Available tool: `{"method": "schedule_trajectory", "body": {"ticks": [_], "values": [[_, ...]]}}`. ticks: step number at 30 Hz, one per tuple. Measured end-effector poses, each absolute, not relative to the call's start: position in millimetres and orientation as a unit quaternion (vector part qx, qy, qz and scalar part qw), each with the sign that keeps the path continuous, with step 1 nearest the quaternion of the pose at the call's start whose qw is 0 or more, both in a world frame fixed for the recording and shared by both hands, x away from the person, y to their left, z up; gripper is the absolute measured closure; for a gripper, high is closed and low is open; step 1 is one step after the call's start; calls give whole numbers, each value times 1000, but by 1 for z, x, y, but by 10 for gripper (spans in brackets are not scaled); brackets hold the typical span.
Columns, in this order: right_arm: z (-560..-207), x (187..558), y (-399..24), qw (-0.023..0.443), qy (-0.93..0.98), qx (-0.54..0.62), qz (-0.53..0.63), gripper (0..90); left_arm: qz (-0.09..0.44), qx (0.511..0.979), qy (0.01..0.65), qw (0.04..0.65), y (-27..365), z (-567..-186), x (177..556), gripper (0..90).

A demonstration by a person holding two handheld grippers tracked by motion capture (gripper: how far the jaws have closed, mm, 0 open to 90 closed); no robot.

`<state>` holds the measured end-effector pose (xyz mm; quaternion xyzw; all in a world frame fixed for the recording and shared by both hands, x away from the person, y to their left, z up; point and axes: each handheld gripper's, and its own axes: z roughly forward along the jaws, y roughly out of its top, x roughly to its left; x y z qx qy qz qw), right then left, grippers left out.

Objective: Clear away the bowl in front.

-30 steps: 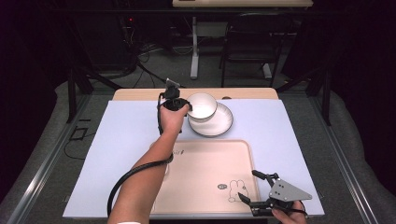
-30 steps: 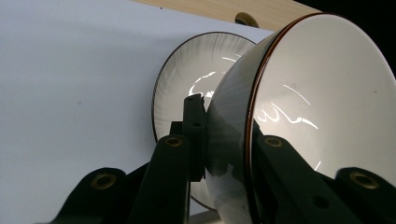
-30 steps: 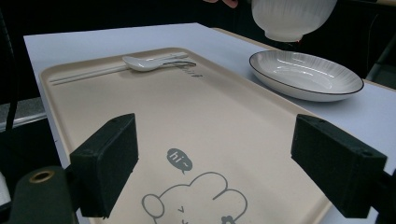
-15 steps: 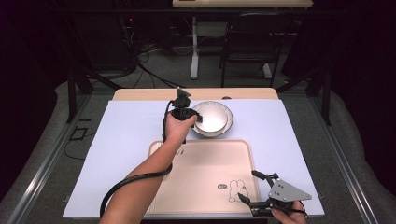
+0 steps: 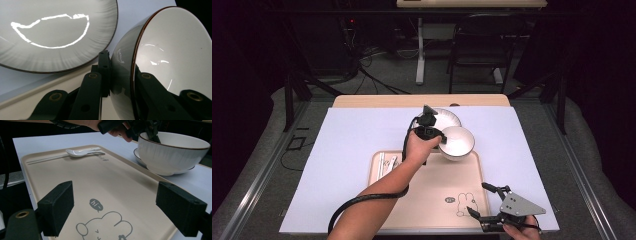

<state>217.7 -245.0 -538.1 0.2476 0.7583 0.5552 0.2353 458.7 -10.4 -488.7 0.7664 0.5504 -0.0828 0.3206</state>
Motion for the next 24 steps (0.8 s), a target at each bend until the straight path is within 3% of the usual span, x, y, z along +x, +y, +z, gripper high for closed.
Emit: {"method": "schedule_trajectory", "body": {"ticks": [9, 24], "values": [[-537, 217, -244, 236, 759, 247, 555, 145, -90, 780, 538, 307, -40, -502, 454, 809], [-537, 217, -245, 236, 758, 249, 555, 145, -88, 792, 531, 289, -54, -521, 449, 810]]}}
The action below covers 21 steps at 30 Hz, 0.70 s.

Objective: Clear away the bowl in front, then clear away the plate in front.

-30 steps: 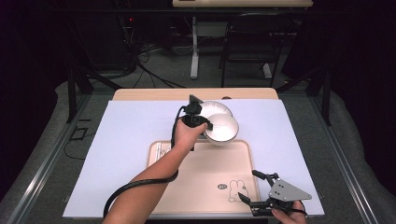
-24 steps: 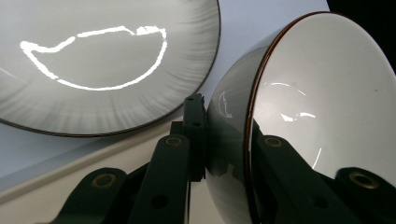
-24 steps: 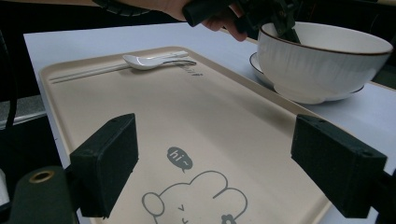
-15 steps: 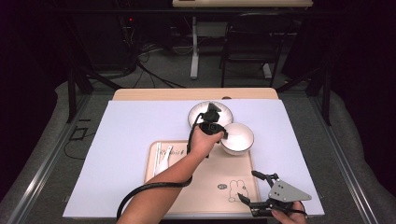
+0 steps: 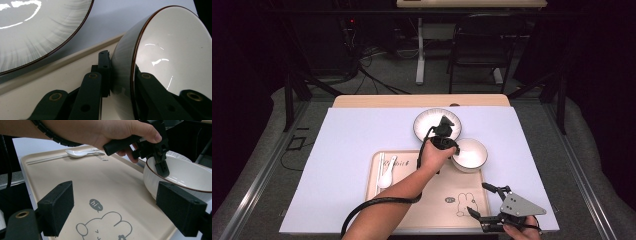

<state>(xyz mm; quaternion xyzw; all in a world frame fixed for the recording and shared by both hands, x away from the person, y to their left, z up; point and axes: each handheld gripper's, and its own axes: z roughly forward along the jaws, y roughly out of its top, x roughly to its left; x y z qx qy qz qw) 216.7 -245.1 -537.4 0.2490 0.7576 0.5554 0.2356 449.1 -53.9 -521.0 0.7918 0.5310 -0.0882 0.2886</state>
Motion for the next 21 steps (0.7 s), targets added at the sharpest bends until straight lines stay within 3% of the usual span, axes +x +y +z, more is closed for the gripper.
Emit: {"method": "schedule_trajectory", "body": {"ticks": [7, 21], "values": [[-537, 217, -245, 235, 758, 249, 555, 145, -99, 791, 529, 290, -52, -527, 451, 803], [-538, 217, -245, 235, 758, 250, 555, 145, -61, 778, 526, 338, -20, -486, 461, 600]]}}
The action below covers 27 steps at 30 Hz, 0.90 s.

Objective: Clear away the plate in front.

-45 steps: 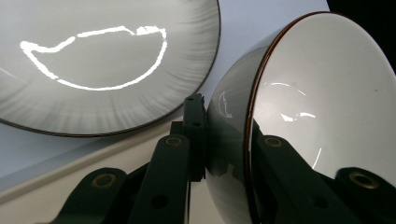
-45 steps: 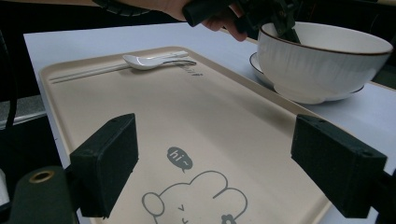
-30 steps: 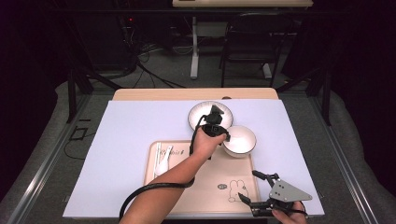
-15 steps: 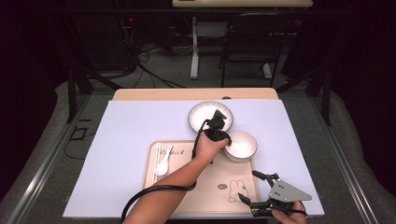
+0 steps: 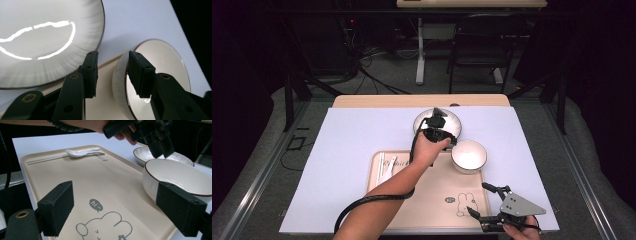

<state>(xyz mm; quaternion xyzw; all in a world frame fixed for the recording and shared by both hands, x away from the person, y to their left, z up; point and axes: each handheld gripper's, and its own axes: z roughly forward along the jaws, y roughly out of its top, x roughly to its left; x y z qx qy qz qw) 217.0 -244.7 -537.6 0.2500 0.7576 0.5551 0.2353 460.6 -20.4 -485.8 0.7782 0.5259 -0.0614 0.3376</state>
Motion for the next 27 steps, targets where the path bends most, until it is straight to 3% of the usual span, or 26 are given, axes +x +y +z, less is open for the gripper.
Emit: {"method": "schedule_trajectory", "body": {"ticks": [15, 27], "values": [[-537, 217, -245, 236, 758, 250, 554, 145, 6, 714, 610, 343, 59, -490, 502, 545], [-537, 216, -245, 234, 758, 251, 555, 145, 12, 693, 642, 327, 74, -511, 518, 533]]}}
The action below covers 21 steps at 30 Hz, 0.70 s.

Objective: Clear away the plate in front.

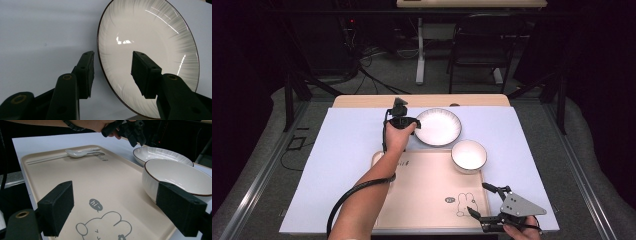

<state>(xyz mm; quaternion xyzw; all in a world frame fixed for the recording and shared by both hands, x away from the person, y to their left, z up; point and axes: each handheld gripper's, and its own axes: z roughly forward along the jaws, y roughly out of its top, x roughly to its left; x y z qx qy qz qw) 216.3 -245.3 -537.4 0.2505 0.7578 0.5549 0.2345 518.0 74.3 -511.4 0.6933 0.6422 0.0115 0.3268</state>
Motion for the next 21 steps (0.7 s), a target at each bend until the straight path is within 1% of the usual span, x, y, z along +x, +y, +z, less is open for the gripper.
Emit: {"method": "schedule_trajectory", "body": {"ticks": [5, 13, 21], "values": [[-537, 216, -245, 237, 758, 248, 554, 145, 10, 689, 649, 323, 76, -516, 521, 534], [-537, 216, -245, 236, 757, 250, 555, 145, -2, 684, 658, 314, 75, -523, 525, 570], [-537, 216, -245, 236, 758, 250, 555, 145, -19, 677, 665, 315, 75, -529, 529, 650]]}}
